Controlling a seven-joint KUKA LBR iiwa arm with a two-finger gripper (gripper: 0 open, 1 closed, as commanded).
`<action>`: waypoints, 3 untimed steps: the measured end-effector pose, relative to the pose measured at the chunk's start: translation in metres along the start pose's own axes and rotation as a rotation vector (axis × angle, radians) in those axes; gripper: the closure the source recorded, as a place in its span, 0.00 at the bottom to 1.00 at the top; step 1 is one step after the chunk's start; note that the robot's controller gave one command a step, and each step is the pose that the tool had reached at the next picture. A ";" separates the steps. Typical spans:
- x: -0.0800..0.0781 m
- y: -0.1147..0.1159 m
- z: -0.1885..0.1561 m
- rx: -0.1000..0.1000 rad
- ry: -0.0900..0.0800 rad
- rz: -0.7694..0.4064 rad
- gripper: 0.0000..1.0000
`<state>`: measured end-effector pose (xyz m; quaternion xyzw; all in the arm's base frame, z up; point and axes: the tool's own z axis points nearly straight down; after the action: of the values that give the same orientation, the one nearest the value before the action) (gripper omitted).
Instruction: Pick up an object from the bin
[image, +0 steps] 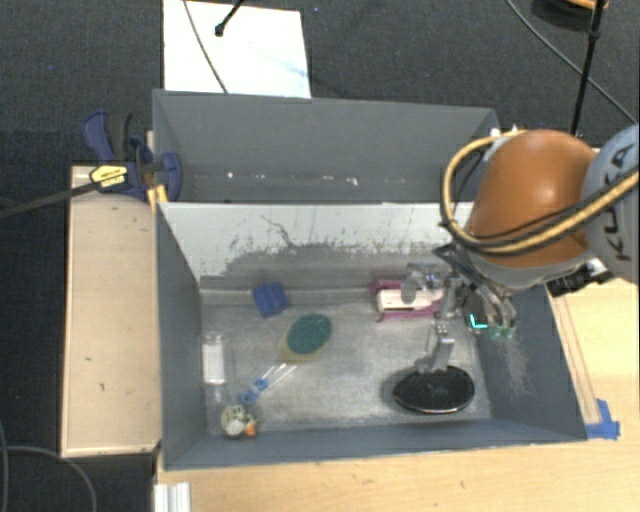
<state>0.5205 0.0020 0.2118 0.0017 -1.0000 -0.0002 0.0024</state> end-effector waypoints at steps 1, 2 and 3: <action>0.039 -0.069 0.143 0.001 -0.013 -0.022 0.00; 0.043 -0.072 0.110 0.001 -0.011 -0.020 0.00; 0.043 -0.091 0.112 0.002 -0.013 -0.042 0.00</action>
Offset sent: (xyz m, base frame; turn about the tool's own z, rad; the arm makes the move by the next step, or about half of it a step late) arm -0.0409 -0.0671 -0.1418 -0.0280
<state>0.4771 -0.0890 0.1004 0.0227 -0.9997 0.0007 -0.0042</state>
